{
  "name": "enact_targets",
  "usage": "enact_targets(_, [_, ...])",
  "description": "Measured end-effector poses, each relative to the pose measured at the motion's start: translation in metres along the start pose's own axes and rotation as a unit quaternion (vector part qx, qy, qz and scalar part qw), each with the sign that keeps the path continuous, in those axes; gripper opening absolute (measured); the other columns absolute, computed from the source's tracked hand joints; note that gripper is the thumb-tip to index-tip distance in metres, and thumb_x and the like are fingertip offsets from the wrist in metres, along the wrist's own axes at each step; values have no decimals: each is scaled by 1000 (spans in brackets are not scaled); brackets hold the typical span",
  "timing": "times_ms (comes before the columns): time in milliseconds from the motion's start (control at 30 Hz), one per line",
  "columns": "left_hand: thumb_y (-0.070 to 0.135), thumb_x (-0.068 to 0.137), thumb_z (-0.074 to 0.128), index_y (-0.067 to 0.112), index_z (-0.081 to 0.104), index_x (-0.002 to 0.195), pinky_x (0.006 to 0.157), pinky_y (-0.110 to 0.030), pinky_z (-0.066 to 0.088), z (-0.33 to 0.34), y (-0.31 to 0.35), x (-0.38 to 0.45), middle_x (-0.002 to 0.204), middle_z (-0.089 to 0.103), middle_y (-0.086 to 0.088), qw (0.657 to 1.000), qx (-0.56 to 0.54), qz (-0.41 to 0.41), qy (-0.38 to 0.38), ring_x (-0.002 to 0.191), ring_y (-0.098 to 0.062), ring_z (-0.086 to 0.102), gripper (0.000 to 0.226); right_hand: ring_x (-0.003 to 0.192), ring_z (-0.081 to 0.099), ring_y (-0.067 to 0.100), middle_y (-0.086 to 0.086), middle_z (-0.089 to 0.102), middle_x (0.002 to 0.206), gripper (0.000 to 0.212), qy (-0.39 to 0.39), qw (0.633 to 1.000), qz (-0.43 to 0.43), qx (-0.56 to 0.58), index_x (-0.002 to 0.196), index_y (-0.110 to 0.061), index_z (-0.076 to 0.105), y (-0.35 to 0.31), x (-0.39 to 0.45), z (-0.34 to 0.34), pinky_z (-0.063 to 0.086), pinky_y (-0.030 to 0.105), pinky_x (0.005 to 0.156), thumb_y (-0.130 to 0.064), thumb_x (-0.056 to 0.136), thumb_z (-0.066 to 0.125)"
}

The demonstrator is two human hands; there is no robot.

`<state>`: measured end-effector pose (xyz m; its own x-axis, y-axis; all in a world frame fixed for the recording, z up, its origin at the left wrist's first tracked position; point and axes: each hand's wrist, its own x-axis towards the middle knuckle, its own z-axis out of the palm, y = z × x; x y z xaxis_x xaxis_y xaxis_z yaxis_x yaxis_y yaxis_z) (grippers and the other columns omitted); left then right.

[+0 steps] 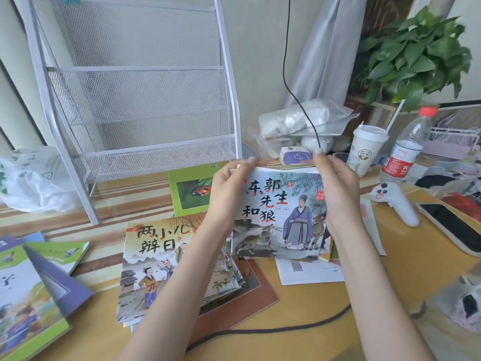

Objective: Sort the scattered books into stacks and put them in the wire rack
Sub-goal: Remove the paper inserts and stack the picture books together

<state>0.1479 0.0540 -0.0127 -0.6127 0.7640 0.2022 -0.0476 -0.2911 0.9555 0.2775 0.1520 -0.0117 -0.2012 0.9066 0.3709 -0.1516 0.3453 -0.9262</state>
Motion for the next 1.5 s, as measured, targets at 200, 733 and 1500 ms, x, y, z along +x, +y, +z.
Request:
enact_targets(200, [5,81,42,20,59,102,68,-17,41,9,9,-8,77,68,-5,991,23,133,-14,73,-6,57,30,66,60,1,-4,70,81,27,70,996,-57,5,101,-16,68,-9,-6,-10,45,10,60,-6,84,50])
enact_targets(733, [-4,93,37,17,47,119,74,-3,36,16,-2,-5,97,70,5,992,60,102,-40,84,10,55,36,105,59,26,1,69,95,38,96,992,74,44,81,-7,64,-2,-23,-13,39,27,80,-43,87,55])
enact_targets(1500, [53,96,20,9,62,110,69,-30,55,4,-16,-2,114,67,-12,982,-114,-67,-134,90,-22,68,62,76,53,10,-14,56,72,26,133,983,120,33,68,-30,52,15,-26,-24,36,30,71,-35,92,44])
